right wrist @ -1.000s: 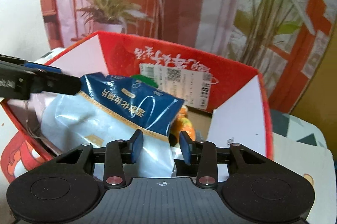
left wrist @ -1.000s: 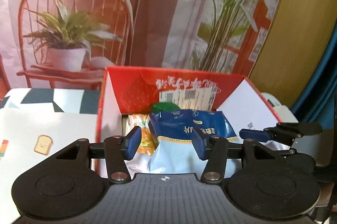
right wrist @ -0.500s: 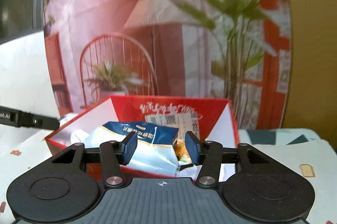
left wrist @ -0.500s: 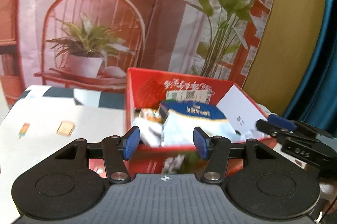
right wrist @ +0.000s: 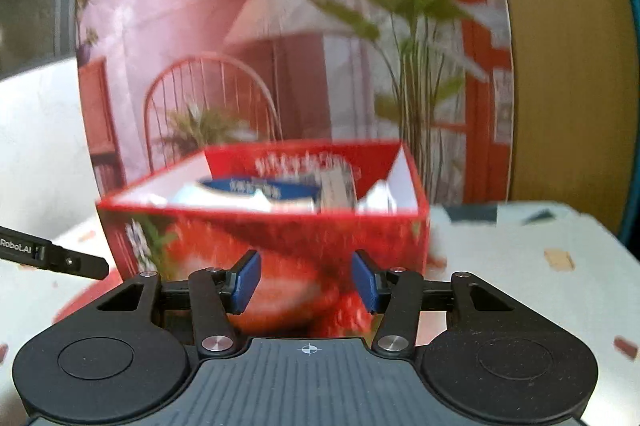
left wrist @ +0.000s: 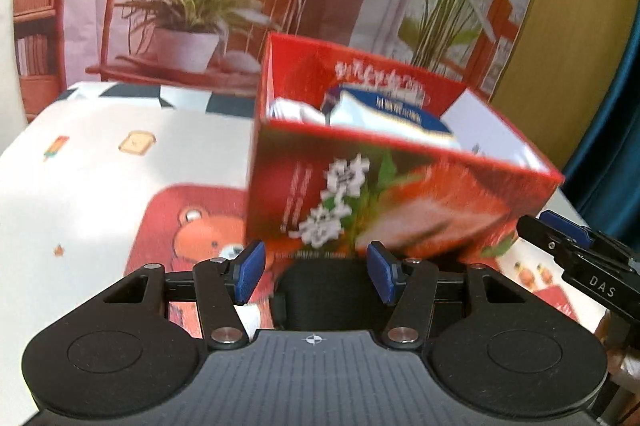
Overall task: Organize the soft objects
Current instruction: 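Move both grippers back beside the box toward the black eye mask, then close both grippers on the black eye mask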
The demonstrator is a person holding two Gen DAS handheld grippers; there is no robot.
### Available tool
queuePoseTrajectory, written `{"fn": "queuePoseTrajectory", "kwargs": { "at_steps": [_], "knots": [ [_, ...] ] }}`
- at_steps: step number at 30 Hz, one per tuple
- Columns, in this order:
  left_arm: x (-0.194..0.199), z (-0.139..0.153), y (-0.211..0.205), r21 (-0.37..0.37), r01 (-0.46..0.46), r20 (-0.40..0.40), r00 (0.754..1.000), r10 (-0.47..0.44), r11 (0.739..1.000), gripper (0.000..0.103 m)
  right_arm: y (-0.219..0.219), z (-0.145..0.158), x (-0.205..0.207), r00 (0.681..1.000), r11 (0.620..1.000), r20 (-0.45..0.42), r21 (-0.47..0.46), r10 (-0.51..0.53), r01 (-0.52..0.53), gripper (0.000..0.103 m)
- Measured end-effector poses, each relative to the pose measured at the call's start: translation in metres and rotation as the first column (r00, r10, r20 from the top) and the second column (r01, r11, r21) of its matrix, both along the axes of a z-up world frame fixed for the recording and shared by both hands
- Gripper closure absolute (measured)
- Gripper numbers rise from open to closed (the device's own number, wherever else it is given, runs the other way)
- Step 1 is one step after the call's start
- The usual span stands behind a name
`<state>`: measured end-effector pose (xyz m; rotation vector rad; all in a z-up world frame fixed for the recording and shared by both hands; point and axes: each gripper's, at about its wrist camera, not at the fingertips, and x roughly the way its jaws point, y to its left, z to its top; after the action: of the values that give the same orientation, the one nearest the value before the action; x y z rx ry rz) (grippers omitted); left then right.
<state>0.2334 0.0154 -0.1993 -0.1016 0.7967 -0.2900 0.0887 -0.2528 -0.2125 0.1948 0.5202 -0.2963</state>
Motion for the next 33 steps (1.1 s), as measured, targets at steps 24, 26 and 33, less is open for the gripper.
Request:
{"fn": "queuePoseTrajectory", "kwargs": {
  "at_steps": [24, 26, 33],
  "knots": [
    [-0.004, -0.052, -0.012, 0.057, -0.024, -0.036, 0.999, 0.026, 0.998, 0.043, -0.002, -0.06, 0.012, 0.965, 0.994, -0.261, 0.097, -0.021, 0.048, 0.045],
    [-0.005, -0.053, -0.014, 0.058, -0.021, -0.033, 0.999, 0.023, 0.998, 0.041, -0.003, -0.061, 0.012, 0.964, 0.993, -0.264, 0.107, -0.018, 0.048, 0.045],
    [-0.005, -0.053, -0.015, 0.066, -0.013, -0.027, 1.0, 0.014, 0.998, 0.039, -0.003, -0.064, 0.018, 0.959, 0.994, -0.282, 0.106, 0.003, 0.028, 0.042]
  ]
}}
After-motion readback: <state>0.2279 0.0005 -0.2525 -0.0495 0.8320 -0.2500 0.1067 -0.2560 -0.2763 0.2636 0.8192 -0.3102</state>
